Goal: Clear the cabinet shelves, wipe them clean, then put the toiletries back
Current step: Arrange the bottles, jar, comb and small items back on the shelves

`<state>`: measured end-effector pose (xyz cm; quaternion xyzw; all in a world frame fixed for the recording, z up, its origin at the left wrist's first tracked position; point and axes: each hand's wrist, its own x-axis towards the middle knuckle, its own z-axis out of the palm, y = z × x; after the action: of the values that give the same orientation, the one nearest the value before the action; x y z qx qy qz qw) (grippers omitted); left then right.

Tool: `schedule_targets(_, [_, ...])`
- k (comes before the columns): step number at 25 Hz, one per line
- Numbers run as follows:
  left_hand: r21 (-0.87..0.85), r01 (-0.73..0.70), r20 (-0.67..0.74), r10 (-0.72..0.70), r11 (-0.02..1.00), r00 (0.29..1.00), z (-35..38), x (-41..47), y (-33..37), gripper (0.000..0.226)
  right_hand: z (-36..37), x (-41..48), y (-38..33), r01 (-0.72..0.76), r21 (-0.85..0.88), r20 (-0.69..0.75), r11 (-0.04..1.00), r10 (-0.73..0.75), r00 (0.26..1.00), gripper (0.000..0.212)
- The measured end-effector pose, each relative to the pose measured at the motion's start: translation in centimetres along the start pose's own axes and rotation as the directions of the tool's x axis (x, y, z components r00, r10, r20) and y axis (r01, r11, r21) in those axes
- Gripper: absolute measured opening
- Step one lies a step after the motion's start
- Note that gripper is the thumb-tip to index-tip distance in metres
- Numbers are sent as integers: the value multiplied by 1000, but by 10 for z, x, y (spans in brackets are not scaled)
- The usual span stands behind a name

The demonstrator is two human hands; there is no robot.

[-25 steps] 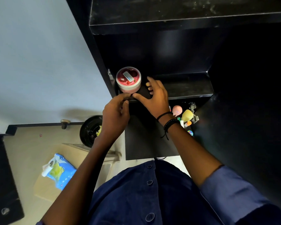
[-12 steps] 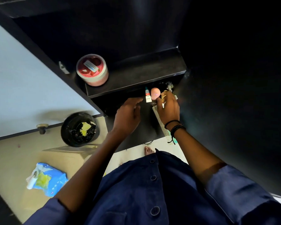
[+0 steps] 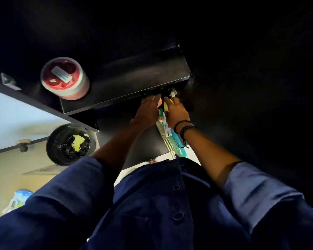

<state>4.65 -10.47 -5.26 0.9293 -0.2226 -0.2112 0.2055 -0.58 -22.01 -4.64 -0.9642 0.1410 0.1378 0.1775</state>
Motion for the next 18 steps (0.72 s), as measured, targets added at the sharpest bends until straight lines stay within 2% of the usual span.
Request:
schedule_targets(2, [34, -14, 42, 13, 999, 999, 5, 13, 0, 66, -1, 5, 3, 16, -45, 17, 999, -16, 1000, 48])
schedule_targets(4, [56, -33, 18, 32, 998, 999, 8, 20, 0, 55, -2, 9, 6, 36, -76, 10, 996, -35, 999, 38])
schedule_targets(7, [131, -47, -35, 52, 990, 998, 7, 19, 2, 29, -1, 8, 7, 55, -102, 0, 993, -55, 998, 39])
schedule_targets(10, [167, -42, -55, 52, 985, 997, 2, 8, 1, 26, -4, 2, 5, 73, -95, -48, 993, -77, 996, 40])
schedule_targets(15, [131, 35, -144, -16, 991, 989, -17, -30, 9, 34, -18, -15, 1, 167, -31, -244, 985, -169, 955, 28])
schedule_targets(18, [131, 35, -251, -1, 991, 968, -42, -67, 21, 29, -27, -27, -5, 234, 57, -423, 971, -189, 886, 20])
